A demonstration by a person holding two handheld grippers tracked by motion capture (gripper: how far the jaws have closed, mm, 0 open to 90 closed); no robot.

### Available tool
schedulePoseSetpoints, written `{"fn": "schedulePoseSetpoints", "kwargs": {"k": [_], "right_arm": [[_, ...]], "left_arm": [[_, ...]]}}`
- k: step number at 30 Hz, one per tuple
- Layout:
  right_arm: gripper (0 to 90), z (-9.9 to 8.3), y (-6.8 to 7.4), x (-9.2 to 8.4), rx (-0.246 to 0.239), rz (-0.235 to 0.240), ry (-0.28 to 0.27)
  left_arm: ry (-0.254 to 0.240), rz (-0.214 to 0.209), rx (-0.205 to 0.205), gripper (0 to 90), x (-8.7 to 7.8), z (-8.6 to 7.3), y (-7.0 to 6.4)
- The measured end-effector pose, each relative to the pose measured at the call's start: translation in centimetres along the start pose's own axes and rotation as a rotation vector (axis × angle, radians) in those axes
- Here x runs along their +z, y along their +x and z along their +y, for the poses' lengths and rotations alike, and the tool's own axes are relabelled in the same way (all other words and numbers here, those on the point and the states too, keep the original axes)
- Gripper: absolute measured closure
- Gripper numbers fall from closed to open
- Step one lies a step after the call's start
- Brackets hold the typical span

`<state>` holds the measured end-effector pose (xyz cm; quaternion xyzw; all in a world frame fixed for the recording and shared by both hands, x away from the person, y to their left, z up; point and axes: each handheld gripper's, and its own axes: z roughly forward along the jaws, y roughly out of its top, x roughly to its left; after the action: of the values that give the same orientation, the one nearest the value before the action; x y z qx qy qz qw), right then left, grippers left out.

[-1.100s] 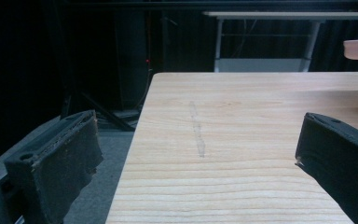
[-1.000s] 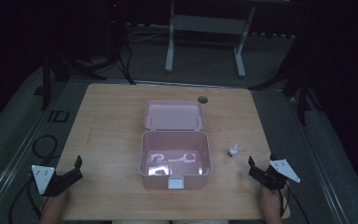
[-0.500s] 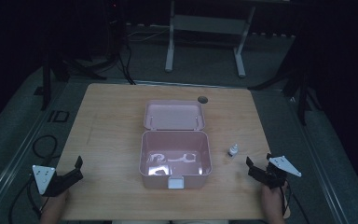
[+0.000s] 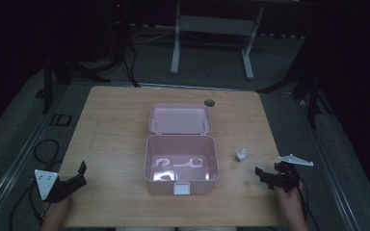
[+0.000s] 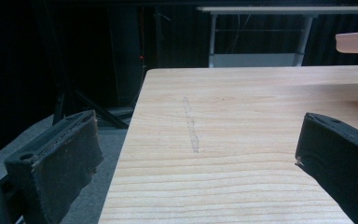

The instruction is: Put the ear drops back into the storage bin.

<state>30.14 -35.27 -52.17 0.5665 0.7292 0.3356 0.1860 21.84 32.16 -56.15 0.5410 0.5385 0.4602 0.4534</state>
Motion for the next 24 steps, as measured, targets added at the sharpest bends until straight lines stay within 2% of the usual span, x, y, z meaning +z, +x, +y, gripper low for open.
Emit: {"fn": "schedulePoseSetpoints", "kwargs": {"k": [3,4,7,9,12,16,17,22,23,24], "right_arm": [[12.1,0.2,0.3,-0.1,-0.025,0.002,0.057],[12.1,0.2,0.3,-0.1,-0.025,0.002,0.057],[11.4,0.4,0.6,-0.2,-0.048,0.019,0.132],[11.4,0.5,0.7,-0.3,-0.046,0.019,0.147],[11.4,0.7,0.9,-0.4,-0.068,0.025,0.218],[11.4,0.9,1.4,-0.5,-0.132,0.005,0.297],[11.4,0.9,1.4,-0.5,-0.132,0.005,0.297],[12.4,1.4,2.0,-0.8,-0.203,0.038,0.406],[12.4,1.4,2.0,-0.8,-0.203,0.038,0.406],[13.3,1.5,2.2,-0.9,-0.242,0.055,0.459]], "left_arm": [[-0.002,0.0,-0.005,0.3,0.0,0.0,0.0],[-0.002,0.0,-0.005,0.3,0.0,0.0,0.0],[-0.002,0.0,-0.005,0.3,0.0,0.0,0.0],[0.0,-0.001,-0.006,0.3,0.0,0.0,0.0],[0.003,-0.001,-0.004,0.3,0.0,0.0,0.0],[0.004,-0.002,-0.002,0.3,0.1,0.0,0.0],[0.004,-0.002,-0.002,0.3,0.1,0.0,0.0],[0.005,-0.004,0.001,0.3,0.1,0.0,0.0],[0.005,-0.004,0.001,0.3,0.1,0.0,0.0],[0.007,-0.004,0.004,0.3,0.1,0.0,0.0]]}}
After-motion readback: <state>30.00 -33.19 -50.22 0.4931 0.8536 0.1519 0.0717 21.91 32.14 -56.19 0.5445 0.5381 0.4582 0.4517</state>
